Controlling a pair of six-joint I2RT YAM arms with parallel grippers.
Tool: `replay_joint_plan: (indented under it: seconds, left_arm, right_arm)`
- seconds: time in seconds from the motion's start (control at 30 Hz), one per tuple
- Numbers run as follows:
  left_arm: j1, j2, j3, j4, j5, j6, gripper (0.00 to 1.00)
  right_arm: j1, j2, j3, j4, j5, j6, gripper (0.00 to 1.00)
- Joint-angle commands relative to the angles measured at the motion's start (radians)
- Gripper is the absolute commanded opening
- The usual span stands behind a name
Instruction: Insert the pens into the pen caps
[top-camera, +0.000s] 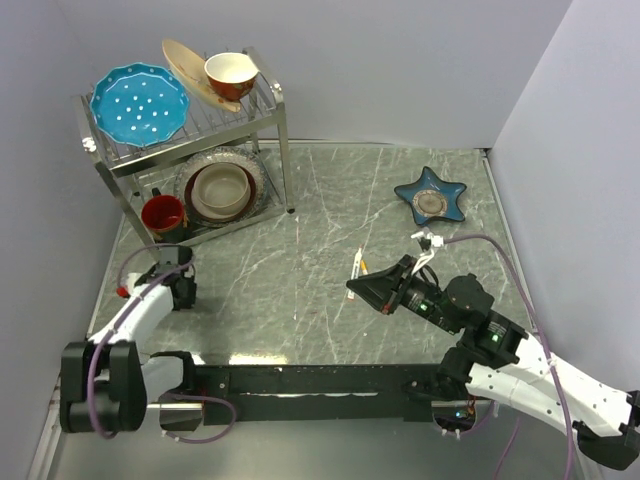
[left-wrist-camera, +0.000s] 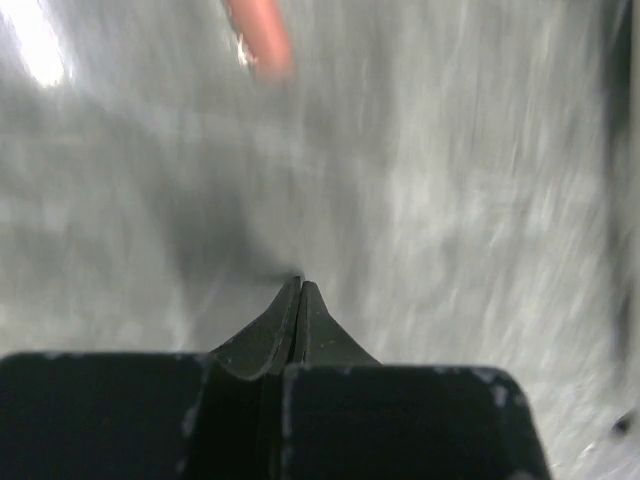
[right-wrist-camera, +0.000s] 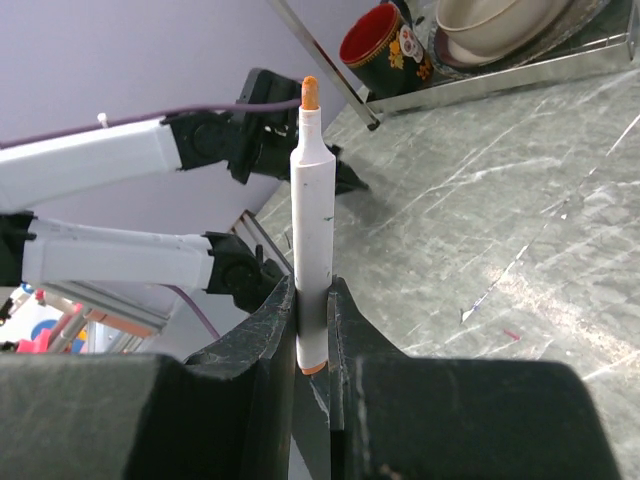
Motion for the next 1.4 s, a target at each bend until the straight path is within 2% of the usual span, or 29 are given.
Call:
replay_joint_plan:
  seconds: [0.0,0.07,0.1,0.2,0.27,0.3,0.4,0.5,0.77,0.9,1.0,1.1,1.2,1.37]
  left_arm:
    - [-0.086,-0.111,0.072,-0.242,-0.137,-0.096,0.01]
    - [-0.085,-0.16,0.112,-0.299,-0.195,-0.112,0.05]
    - [-0.085,-0.171,0.122,-0.328,-0.255,-0.11,0.17]
    - [-0.074,-0.2,0.151,-0.365,-0.349,-0.09,0.41]
    - [-0.062,-0.194,0.163,-0.379,-0.381,-0.075,0.47]
    - [-0.035,-0.191,0.166,-0.361,-0.381,-0.061,0.54]
    - [0.064,-0.16,0.163,-0.29,-0.323,0.063,0.61]
    - [0.142,-0.126,0.162,-0.257,-0.25,0.107,0.63]
    - [0.179,-0.091,0.163,-0.172,-0.133,0.184,0.67]
    - [0.177,-0.06,0.183,-0.232,-0.169,0.176,0.68]
    - [0.179,-0.066,0.171,-0.208,-0.202,0.195,0.71]
    - [0.179,-0.062,0.169,-0.191,-0.178,0.204,0.76]
    - [0.179,-0.045,0.168,-0.181,-0.148,0.198,0.73]
    - [0.179,0.041,0.232,-0.353,-0.153,0.068,0.71]
  right_arm:
    - [0.008,-0.065,-0.014,0.019,0.027,0.011,0.0]
    - [0.008,-0.091,-0.019,0.013,0.027,0.011,0.0]
    - [0.007,-0.1,-0.019,0.002,0.031,0.01,0.0]
    - [0.008,-0.138,-0.028,-0.015,0.038,0.011,0.0]
    - [0.007,-0.164,-0.037,-0.021,0.038,0.011,0.0]
    - [0.008,-0.172,-0.045,-0.023,0.038,0.011,0.0]
    - [0.008,-0.201,-0.056,-0.029,0.038,0.011,0.0]
    - [0.008,-0.221,-0.07,-0.018,0.038,0.01,0.0]
    - [0.008,-0.203,-0.114,0.04,0.025,0.004,0.0]
    - [0.008,-0.194,-0.158,0.09,0.012,0.004,0.0]
    - [0.008,-0.192,-0.18,0.112,0.008,0.001,0.0]
    - [0.008,-0.194,-0.198,0.12,0.013,-0.009,0.0]
    - [0.008,-0.197,-0.211,0.123,0.022,-0.018,0.0]
    - [0.007,-0.184,-0.206,0.105,0.025,-0.045,0.0]
